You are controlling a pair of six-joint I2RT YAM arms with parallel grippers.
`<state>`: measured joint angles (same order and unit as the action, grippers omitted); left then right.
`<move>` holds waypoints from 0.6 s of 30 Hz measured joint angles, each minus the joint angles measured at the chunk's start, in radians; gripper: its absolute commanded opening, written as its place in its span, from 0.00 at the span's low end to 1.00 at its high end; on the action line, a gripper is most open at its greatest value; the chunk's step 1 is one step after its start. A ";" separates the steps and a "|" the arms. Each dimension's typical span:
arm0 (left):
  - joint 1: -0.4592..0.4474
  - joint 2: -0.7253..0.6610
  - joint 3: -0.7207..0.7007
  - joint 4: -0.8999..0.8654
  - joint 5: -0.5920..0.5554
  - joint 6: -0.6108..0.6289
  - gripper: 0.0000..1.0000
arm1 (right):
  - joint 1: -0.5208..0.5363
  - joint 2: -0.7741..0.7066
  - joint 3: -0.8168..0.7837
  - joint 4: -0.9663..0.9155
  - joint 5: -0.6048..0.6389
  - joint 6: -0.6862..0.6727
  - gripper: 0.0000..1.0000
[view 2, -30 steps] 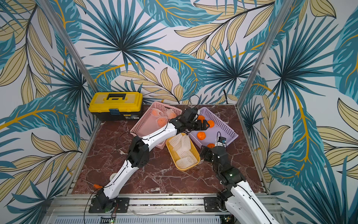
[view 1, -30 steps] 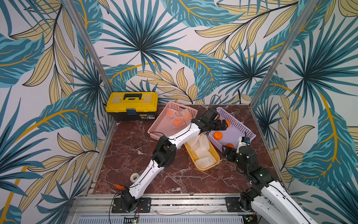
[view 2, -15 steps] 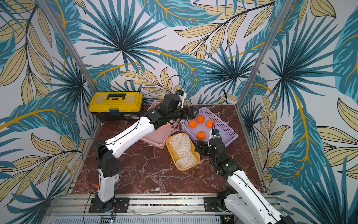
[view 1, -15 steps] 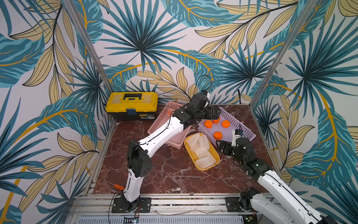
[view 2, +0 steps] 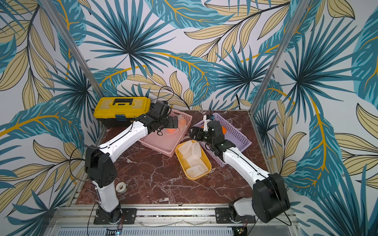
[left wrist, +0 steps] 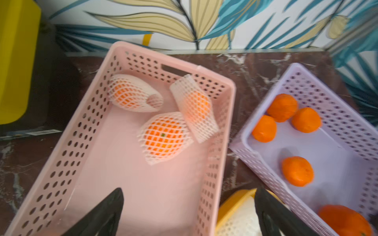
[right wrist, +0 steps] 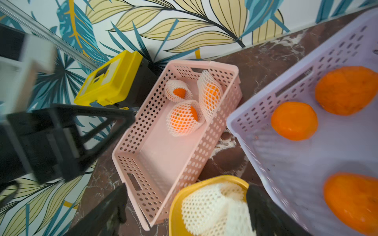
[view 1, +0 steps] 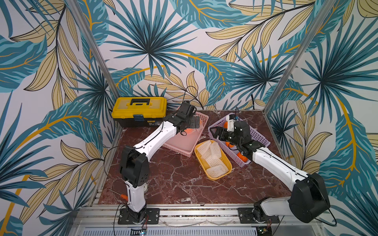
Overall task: Remove foam nets from oranges
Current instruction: Pick up the orange from the basket.
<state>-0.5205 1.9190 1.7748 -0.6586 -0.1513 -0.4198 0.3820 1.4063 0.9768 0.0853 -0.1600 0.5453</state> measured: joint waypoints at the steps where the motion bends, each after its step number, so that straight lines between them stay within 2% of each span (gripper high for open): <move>1: 0.017 0.036 0.024 -0.016 -0.002 0.003 1.00 | 0.002 0.018 0.001 0.032 -0.008 0.005 0.92; 8: 0.060 0.301 0.283 -0.132 0.000 -0.004 1.00 | 0.005 0.109 -0.099 0.310 -0.044 0.039 0.92; 11: 0.065 0.367 0.354 -0.159 0.011 0.007 1.00 | 0.012 0.109 -0.133 0.364 -0.042 0.038 0.92; 18: 0.072 0.484 0.476 -0.179 0.065 0.118 1.00 | 0.027 0.109 -0.144 0.461 -0.040 0.046 0.92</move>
<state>-0.4480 2.4031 2.2509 -0.8375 -0.0864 -0.3019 0.4088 1.5150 0.8330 0.5461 -0.1997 0.5911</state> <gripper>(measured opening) 0.995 0.920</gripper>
